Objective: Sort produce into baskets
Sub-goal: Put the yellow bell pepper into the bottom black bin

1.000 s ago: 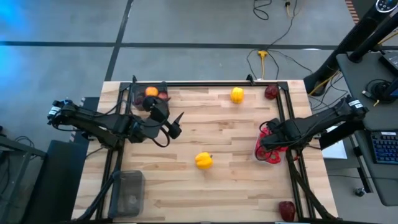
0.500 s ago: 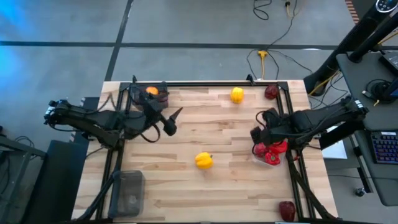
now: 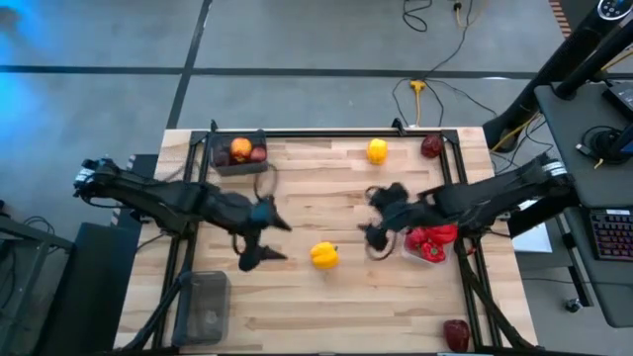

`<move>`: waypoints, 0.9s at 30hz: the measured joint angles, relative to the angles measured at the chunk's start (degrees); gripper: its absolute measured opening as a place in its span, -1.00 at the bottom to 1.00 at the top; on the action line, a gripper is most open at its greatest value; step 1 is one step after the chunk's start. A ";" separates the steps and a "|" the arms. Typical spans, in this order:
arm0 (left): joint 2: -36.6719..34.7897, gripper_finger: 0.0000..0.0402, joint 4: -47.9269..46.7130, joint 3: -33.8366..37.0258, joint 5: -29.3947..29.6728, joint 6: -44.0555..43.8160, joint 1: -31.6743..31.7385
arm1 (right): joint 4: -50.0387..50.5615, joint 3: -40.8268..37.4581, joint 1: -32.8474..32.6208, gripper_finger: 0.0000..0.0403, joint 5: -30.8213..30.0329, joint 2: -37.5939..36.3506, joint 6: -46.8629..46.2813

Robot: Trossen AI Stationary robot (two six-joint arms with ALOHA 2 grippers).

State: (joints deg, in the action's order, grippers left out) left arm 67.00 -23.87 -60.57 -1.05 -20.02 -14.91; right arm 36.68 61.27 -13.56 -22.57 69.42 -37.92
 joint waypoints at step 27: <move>9.54 0.80 11.94 17.27 6.16 -6.93 -5.61 | -6.20 19.74 -0.42 0.81 5.69 40.05 1.48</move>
State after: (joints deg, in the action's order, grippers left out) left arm 76.54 -11.93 -43.30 5.11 -26.95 -20.53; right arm 30.48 81.01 -13.98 -16.88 109.47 -36.44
